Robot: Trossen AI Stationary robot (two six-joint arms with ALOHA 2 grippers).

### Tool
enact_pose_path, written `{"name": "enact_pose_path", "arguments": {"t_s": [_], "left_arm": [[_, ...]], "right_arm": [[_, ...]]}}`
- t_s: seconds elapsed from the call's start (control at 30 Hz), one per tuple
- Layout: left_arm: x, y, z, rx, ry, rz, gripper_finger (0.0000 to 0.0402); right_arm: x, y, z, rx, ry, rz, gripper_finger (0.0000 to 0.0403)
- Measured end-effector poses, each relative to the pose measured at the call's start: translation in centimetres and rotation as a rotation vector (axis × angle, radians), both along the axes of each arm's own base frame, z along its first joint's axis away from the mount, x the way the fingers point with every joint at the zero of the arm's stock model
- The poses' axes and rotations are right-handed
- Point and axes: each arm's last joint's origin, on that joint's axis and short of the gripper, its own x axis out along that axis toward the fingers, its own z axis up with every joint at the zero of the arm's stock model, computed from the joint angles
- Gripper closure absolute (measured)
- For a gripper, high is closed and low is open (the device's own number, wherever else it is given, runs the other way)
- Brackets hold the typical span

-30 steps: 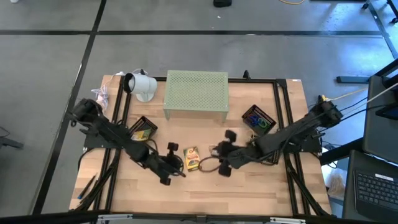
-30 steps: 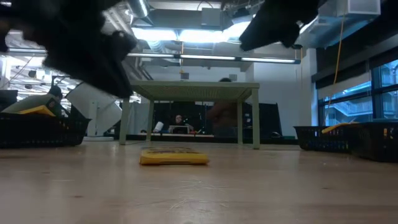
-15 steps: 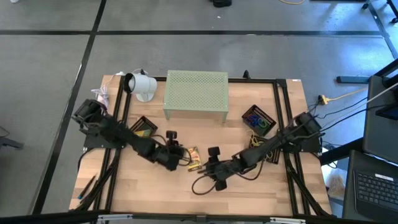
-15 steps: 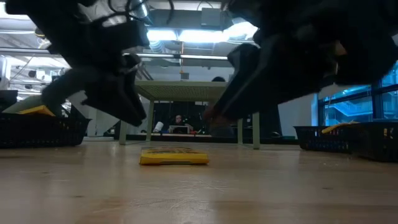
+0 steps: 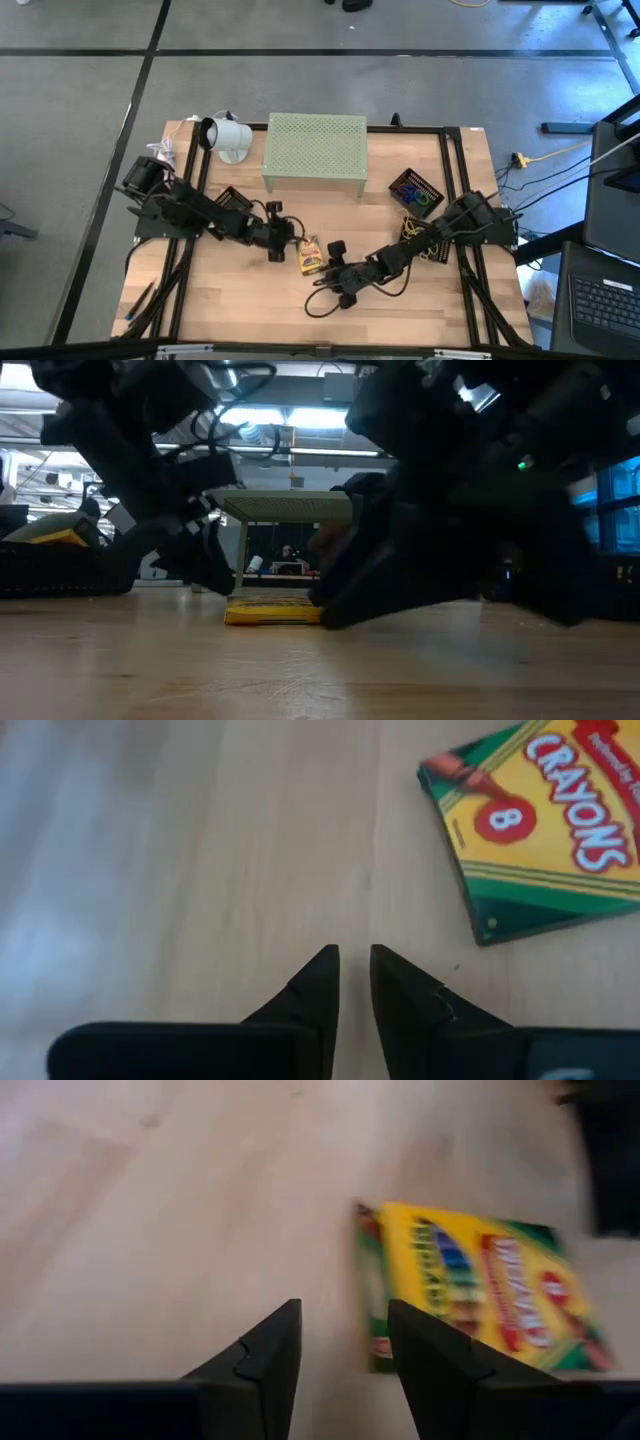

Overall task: Pick & Place Office Desk Supplies
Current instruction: Put the yellow crayon box into the bottom left black bin

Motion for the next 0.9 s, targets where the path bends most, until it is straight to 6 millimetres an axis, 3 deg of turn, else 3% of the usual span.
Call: {"name": "enact_pose_path", "arguments": {"t_s": [0.23, 0.47, 0.63, 0.9], "left_arm": [[0.0, 0.5, -0.7, -0.243, -0.061, -0.098, 0.0361], [0.2, 0.3, -0.6, -0.277, -0.082, -0.147, 0.0377], [0.1, 0.2, -0.6, -0.275, -0.074, -0.148, 0.0383], [0.2, 0.3, -0.6, -0.275, -0.076, -0.147, 0.0384]], "right_arm": [[0.2, -0.4, -0.2, -0.112, -0.028, -0.042, 0.0250], [0.2, -0.5, -0.2, -0.104, -0.024, -0.040, 0.0250], [-0.3, 0.6, -0.2, 0.005, -0.005, 0.001, 0.0250], [-0.7, 1.5, -0.6, -0.014, -0.015, -0.007, 0.0250]]}}
